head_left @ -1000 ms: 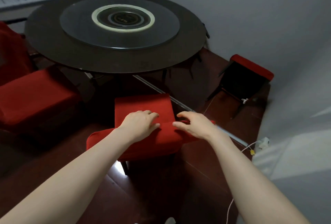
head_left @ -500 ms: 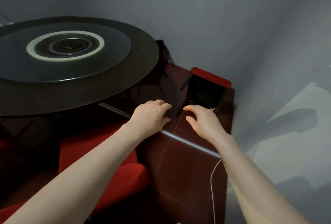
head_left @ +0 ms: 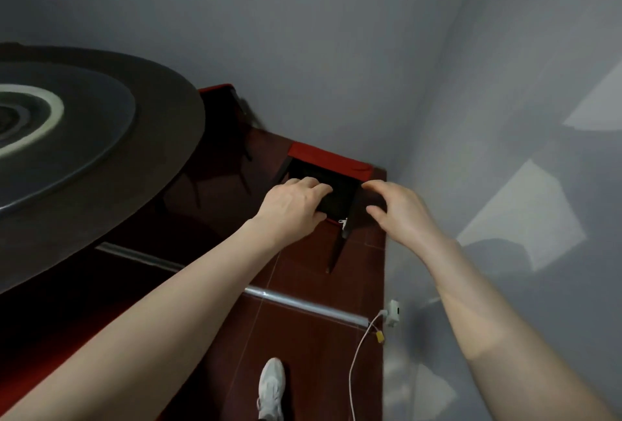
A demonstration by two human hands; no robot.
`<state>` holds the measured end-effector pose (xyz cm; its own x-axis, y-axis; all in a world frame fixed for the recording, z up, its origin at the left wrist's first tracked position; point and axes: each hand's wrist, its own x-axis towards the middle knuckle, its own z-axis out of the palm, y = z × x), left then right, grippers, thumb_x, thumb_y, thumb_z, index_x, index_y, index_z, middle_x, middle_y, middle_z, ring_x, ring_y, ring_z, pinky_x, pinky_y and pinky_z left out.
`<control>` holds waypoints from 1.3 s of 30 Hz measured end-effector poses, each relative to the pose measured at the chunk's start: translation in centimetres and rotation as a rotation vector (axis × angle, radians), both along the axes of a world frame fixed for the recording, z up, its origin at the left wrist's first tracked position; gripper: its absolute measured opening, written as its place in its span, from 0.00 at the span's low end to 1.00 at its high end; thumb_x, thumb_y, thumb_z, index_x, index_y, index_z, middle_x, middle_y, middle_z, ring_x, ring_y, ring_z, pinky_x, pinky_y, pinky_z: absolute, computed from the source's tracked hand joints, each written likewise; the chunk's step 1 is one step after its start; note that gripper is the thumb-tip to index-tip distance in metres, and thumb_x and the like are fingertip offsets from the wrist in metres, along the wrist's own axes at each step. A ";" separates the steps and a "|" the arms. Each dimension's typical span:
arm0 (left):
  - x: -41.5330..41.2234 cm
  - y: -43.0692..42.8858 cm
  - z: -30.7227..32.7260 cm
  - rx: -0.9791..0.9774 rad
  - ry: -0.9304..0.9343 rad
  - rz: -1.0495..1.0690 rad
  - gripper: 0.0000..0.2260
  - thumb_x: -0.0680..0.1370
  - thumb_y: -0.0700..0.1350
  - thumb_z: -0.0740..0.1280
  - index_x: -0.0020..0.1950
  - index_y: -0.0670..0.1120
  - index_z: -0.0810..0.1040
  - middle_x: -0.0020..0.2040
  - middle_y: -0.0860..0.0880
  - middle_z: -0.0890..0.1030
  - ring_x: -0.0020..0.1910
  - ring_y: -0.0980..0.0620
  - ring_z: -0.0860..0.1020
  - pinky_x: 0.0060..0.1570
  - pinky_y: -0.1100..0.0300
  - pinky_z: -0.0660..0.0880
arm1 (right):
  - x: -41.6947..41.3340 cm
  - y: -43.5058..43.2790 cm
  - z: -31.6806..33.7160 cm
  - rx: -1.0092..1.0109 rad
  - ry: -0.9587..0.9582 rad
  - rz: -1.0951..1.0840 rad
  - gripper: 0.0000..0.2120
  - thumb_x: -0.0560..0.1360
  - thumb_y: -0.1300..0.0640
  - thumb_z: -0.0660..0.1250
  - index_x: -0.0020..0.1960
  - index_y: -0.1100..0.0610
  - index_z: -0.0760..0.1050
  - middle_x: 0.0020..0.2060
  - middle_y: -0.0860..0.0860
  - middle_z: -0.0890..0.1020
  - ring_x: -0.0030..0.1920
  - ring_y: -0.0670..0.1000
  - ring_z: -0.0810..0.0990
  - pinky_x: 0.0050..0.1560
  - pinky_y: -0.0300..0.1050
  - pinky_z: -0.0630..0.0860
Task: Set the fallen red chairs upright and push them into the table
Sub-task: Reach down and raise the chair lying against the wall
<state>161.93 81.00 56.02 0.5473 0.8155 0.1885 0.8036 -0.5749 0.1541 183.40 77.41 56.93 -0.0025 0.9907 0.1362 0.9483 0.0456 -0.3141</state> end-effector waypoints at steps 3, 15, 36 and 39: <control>3.2 6.2 -0.4 0.004 0.013 -0.038 0.25 0.77 0.52 0.67 0.74 0.52 0.67 0.69 0.51 0.72 0.66 0.46 0.73 0.58 0.51 0.75 | 3.0 4.9 -0.4 -0.010 -0.012 -0.015 0.23 0.75 0.58 0.69 0.69 0.51 0.73 0.64 0.50 0.79 0.64 0.54 0.76 0.61 0.46 0.70; 14.8 31.4 -1.3 -0.043 0.070 -0.141 0.27 0.77 0.52 0.68 0.75 0.51 0.64 0.72 0.49 0.70 0.68 0.44 0.70 0.62 0.48 0.73 | 14.5 26.3 -0.7 -0.080 0.002 -0.141 0.25 0.75 0.57 0.71 0.70 0.49 0.71 0.66 0.50 0.77 0.65 0.54 0.76 0.66 0.47 0.71; 7.6 58.4 -3.7 -0.067 0.042 0.255 0.26 0.75 0.51 0.69 0.72 0.50 0.69 0.69 0.48 0.73 0.68 0.45 0.71 0.64 0.48 0.71 | 10.0 62.6 -3.9 -0.101 0.053 0.302 0.25 0.75 0.57 0.70 0.70 0.48 0.70 0.66 0.49 0.77 0.64 0.54 0.76 0.64 0.51 0.73; 2.5 62.2 -3.6 -0.046 0.064 0.248 0.25 0.76 0.51 0.68 0.73 0.51 0.69 0.70 0.49 0.73 0.69 0.46 0.70 0.65 0.49 0.70 | 5.2 66.8 -4.3 -0.099 0.051 0.312 0.25 0.75 0.57 0.70 0.71 0.49 0.70 0.66 0.50 0.77 0.65 0.55 0.75 0.65 0.52 0.72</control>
